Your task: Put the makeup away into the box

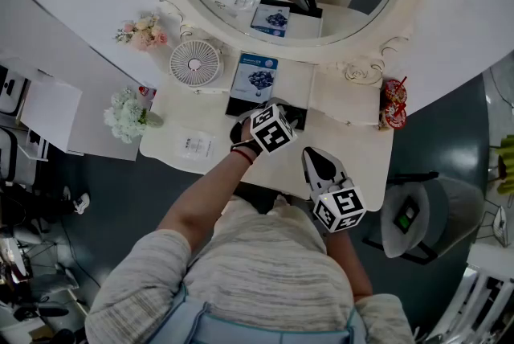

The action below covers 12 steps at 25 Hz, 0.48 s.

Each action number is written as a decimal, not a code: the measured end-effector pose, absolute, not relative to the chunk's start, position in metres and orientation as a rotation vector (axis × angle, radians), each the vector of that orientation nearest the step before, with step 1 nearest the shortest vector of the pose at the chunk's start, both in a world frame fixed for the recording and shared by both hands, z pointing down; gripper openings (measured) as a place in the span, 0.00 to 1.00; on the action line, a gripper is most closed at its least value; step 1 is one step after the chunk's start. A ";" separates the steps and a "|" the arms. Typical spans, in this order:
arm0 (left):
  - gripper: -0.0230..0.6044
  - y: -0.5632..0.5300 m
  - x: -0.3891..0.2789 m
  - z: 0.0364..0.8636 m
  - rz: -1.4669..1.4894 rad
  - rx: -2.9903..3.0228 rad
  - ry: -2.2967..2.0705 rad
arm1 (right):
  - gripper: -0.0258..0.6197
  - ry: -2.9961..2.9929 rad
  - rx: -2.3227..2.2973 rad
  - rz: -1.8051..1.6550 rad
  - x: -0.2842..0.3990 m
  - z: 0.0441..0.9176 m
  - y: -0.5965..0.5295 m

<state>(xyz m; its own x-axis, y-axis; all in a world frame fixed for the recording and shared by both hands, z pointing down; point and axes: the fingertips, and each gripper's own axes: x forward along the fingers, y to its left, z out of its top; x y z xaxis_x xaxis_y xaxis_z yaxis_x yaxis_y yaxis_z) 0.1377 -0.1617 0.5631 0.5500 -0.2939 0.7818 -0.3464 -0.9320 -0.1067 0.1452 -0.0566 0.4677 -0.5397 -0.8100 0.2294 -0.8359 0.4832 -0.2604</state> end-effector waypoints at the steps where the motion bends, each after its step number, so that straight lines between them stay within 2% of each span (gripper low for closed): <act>1: 0.23 -0.163 0.137 0.562 1.322 2.696 -0.566 | 0.06 -2.639 1.468 0.528 0.145 0.468 -0.057; 6: 0.24 -0.168 0.130 0.559 1.165 2.547 -0.611 | 0.06 -2.642 1.466 0.525 0.145 0.468 -0.058; 12: 0.24 -0.166 0.126 0.564 1.236 2.490 -0.624 | 0.06 -2.644 1.460 0.524 0.144 0.467 -0.060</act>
